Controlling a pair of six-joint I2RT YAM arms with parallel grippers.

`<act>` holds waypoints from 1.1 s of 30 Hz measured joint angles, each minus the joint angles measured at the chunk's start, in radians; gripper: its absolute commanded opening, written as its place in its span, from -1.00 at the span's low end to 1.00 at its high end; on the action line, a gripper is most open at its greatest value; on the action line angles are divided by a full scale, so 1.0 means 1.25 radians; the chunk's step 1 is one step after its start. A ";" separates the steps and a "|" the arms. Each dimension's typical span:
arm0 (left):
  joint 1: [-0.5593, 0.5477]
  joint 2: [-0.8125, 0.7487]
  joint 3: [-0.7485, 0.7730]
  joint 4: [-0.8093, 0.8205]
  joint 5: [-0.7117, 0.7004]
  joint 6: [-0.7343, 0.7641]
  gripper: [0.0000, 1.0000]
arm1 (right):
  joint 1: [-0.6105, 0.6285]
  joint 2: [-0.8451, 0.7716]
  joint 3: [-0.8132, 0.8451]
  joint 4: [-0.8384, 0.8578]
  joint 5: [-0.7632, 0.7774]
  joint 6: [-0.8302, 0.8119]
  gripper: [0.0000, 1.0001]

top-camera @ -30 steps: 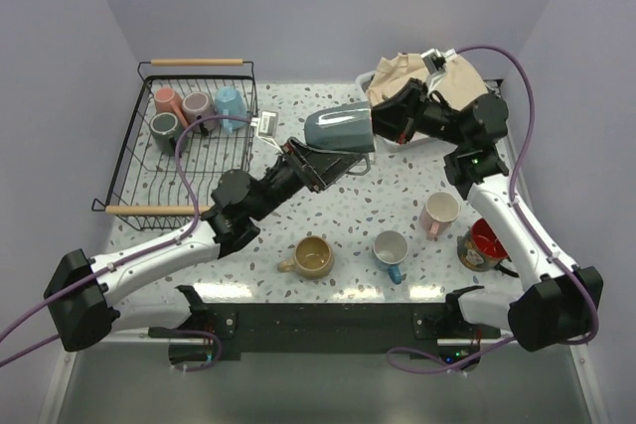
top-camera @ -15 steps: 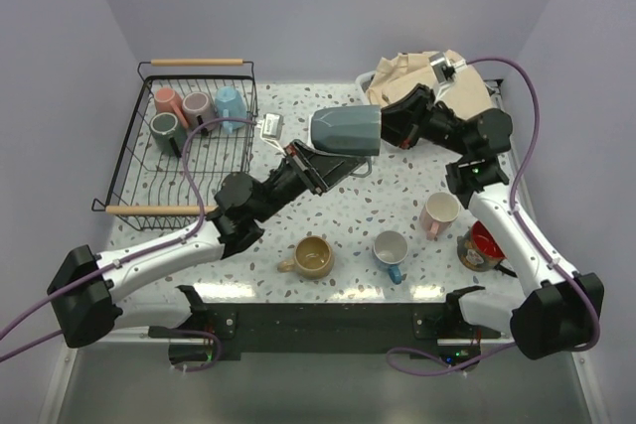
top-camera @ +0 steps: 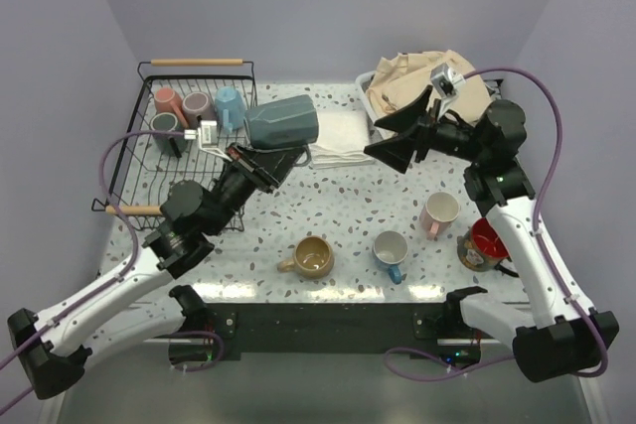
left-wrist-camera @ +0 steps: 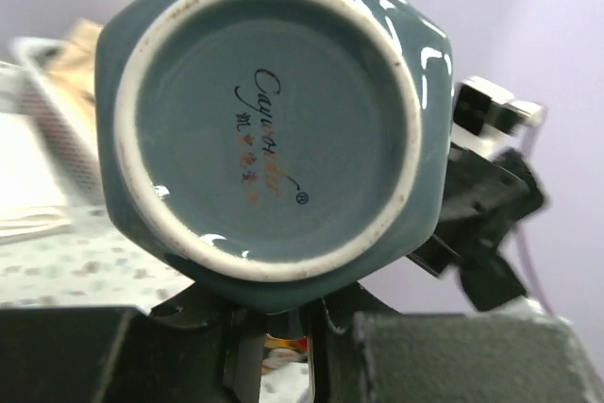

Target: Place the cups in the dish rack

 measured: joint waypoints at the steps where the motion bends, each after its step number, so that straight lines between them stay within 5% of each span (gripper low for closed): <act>1: 0.016 -0.008 0.017 -0.054 -0.010 0.019 -1.00 | -0.003 -0.009 0.000 -0.037 -0.001 -0.040 0.97; 8: 0.172 0.039 0.186 -0.407 -0.073 0.173 -1.00 | -0.027 -0.060 -0.073 -0.226 -0.003 -0.313 0.98; 13: 0.300 0.120 0.307 -0.545 -0.072 0.269 -1.00 | -0.080 -0.090 -0.207 -0.305 -0.018 -0.431 0.98; 22: 0.608 0.264 0.325 -0.613 0.034 0.346 -1.00 | -0.114 -0.091 -0.213 -0.352 0.006 -0.499 0.98; 33: 0.662 0.404 0.277 -0.610 0.039 0.428 -1.00 | -0.114 -0.102 -0.213 -0.364 0.046 -0.514 0.98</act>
